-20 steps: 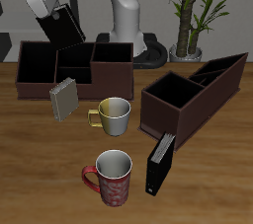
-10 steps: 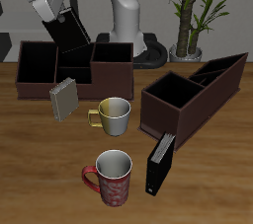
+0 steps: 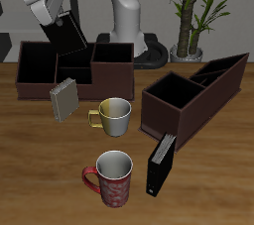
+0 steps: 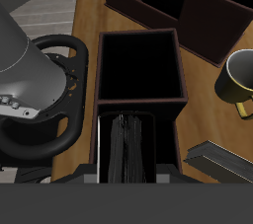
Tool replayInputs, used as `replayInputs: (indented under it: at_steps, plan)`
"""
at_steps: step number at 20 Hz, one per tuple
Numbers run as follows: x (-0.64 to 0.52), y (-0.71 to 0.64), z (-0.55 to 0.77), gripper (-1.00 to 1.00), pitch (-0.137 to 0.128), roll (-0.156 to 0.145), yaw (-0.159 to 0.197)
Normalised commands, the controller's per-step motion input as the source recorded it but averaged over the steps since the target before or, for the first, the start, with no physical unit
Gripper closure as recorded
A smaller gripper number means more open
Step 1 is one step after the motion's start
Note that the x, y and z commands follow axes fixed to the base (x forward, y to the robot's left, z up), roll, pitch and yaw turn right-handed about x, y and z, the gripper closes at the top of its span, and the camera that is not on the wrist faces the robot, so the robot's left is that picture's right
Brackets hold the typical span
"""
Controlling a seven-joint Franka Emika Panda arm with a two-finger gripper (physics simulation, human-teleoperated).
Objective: Place the right black book into the back desk caddy's back compartment
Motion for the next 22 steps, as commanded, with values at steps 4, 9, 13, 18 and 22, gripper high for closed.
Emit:
replayInputs:
  at_steps: [4,9,13,18,22]
  plan:
    - [-0.03,0.03,-0.13,1.00,0.025,0.005,-0.020]
    - [0.01,0.05,-0.06,1.00,0.003,0.018,-0.001]
    - [-0.05,0.02,-0.15,1.00,0.018,0.012,-0.007]
    - [-0.09,0.08,-0.19,1.00,0.036,0.022,0.005]
    - [-0.10,0.07,-0.13,1.00,0.033,0.024,-0.009]
